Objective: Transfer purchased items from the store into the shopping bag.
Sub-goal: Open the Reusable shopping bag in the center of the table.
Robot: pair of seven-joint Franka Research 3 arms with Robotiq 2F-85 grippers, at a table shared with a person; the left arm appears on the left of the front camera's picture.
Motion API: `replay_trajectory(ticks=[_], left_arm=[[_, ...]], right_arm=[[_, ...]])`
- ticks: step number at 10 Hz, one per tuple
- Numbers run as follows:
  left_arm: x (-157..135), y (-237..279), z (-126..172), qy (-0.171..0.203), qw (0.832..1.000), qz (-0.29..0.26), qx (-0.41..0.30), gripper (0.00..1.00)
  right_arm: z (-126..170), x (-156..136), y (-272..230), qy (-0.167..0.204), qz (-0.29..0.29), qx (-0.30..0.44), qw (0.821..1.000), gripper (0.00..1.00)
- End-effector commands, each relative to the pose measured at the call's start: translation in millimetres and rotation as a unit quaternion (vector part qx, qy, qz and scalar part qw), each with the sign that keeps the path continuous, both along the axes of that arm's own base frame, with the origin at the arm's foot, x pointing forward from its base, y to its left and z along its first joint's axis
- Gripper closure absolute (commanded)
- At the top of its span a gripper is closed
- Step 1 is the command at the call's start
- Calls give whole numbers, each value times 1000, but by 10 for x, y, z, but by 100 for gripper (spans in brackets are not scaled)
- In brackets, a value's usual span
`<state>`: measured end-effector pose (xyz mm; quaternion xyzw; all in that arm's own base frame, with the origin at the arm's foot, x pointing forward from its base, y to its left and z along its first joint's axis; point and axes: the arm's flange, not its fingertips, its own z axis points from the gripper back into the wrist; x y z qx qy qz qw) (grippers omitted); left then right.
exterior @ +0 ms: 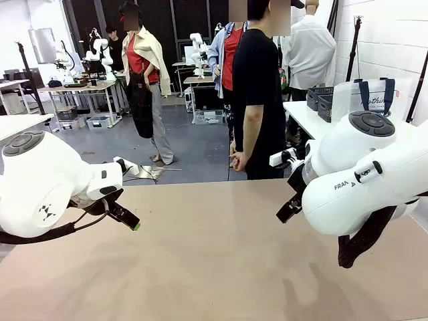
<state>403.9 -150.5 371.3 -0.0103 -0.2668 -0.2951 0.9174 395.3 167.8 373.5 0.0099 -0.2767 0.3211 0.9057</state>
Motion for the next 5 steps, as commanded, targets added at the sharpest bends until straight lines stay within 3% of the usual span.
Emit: replay_trajectory(ticks=[1,5], left_arm=[[-1,0,0,0,1000,0,0,0],[-1,0,0,0,1000,0,0,0]], right_arm=[[0,0,0,0,0,0,1000,0],[0,0,0,0,0,0,1000,0]])
